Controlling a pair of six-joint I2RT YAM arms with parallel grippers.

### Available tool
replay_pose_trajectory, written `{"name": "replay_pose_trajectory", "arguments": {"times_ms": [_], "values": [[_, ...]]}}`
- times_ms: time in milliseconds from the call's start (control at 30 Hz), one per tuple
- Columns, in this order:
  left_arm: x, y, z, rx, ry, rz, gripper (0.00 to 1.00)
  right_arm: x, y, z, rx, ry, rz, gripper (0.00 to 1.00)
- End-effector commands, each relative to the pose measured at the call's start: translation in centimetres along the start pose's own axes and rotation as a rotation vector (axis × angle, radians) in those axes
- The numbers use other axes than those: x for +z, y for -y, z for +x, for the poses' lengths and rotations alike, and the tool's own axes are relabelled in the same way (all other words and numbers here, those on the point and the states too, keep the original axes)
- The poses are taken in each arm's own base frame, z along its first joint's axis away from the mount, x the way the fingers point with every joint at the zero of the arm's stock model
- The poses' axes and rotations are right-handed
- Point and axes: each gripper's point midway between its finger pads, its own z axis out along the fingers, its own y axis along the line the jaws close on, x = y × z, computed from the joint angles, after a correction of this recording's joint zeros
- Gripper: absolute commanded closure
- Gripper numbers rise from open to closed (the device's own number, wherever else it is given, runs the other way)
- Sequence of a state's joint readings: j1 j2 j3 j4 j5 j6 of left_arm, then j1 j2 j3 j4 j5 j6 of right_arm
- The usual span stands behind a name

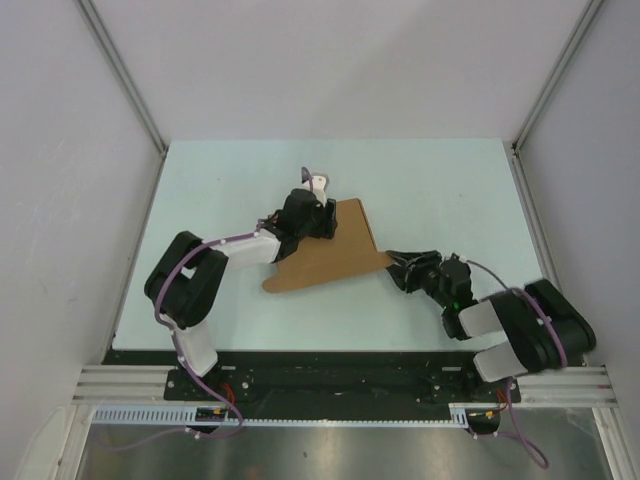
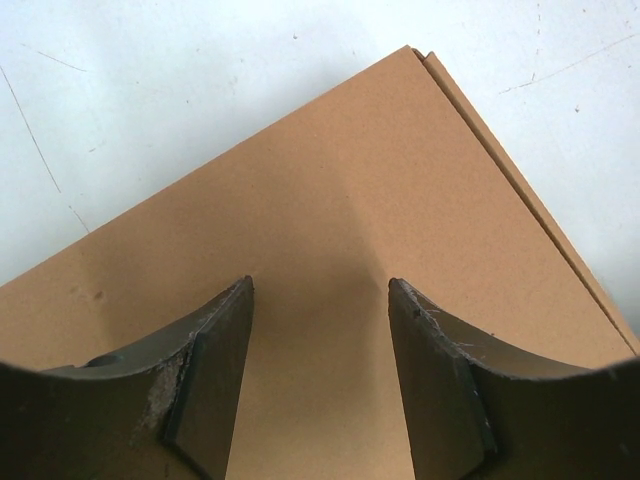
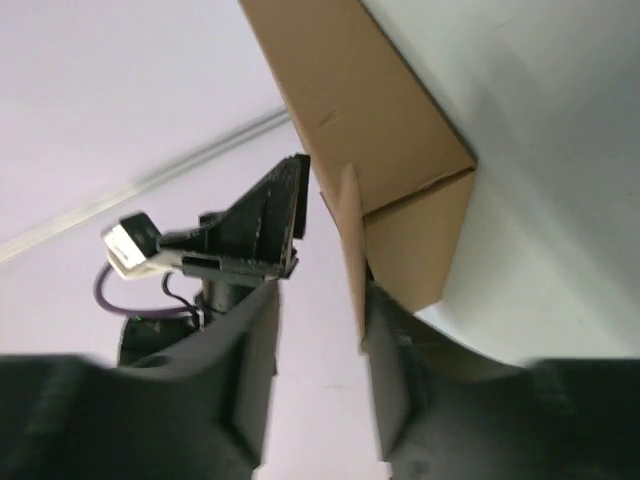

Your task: Fold the paper box

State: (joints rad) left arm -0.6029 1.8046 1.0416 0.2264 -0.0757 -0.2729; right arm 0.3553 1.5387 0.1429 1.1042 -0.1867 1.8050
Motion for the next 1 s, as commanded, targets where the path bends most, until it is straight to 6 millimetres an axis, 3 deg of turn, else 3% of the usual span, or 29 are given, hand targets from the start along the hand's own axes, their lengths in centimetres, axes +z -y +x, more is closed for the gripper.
{"name": "replay_pose_trajectory", "arguments": {"times_ms": [0,33,67,100,167,467,500,533,600,667,700,733,800,867,967], "values": [[-1.1,-0.5,2.9,-0.009,-0.100,-0.020,0.38,-1.7,0.2,0.0,-0.269,0.013,0.133,0.47],[-1.1,-0.5,3.0,-0.007,-0.102,-0.022,0.38,-1.9,-1.7,-0.1,-0.331,0.039,0.110,0.40],[-1.1,-0.5,3.0,-0.007,-0.103,-0.023,0.38,-2.6,-0.8,-0.8,-0.362,0.064,0.178,0.38],[-1.0,-0.5,3.0,-0.007,-0.105,-0.023,0.38,-3.5,-2.7,-0.6,-0.409,0.075,0.140,0.36],[-1.0,-0.6,3.0,-0.005,-0.105,-0.028,0.38,-4.3,-4.6,-1.0,-0.554,0.102,0.129,0.33],[-1.6,-1.0,1.9,0.006,-0.090,-0.049,0.38,-8.1,-5.0,-0.7,-1.224,0.142,0.380,0.28],[-1.9,-1.3,1.7,0.004,-0.088,-0.056,0.38,-8.4,-6.5,-1.1,-1.315,0.224,0.395,0.28],[-1.9,-1.2,1.6,0.002,-0.087,-0.055,0.38,-8.5,-5.9,0.4,-1.412,0.195,0.403,0.26],[-2.2,-1.7,1.4,0.000,-0.095,-0.067,0.37,-9.1,-6.9,-0.1,-1.591,0.280,0.458,0.25],[-2.3,-2.0,1.2,-0.003,-0.093,-0.075,0.37,-9.1,-6.2,0.5,-1.740,0.279,0.522,0.20],[-2.5,-2.1,1.2,-0.003,-0.094,-0.077,0.37,-9.5,-7.4,0.0,-1.816,0.355,0.561,0.16],[-2.6,-2.1,1.3,-0.003,-0.094,-0.078,0.37,-9.2,-6.4,1.0,-1.910,0.316,0.586,0.10],[-2.9,-2.3,1.3,0.001,-0.092,-0.084,0.37,-9.4,-7.1,1.3,-2.040,0.382,0.640,0.01],[-3.0,-2.4,1.4,0.003,-0.093,-0.087,0.37,-9.1,-6.0,1.8,-2.166,0.379,0.705,0.00],[-2.8,-2.5,1.7,0.008,-0.101,-0.094,0.37,-8.6,-6.4,2.7,-2.268,0.368,0.701,0.03]]}}
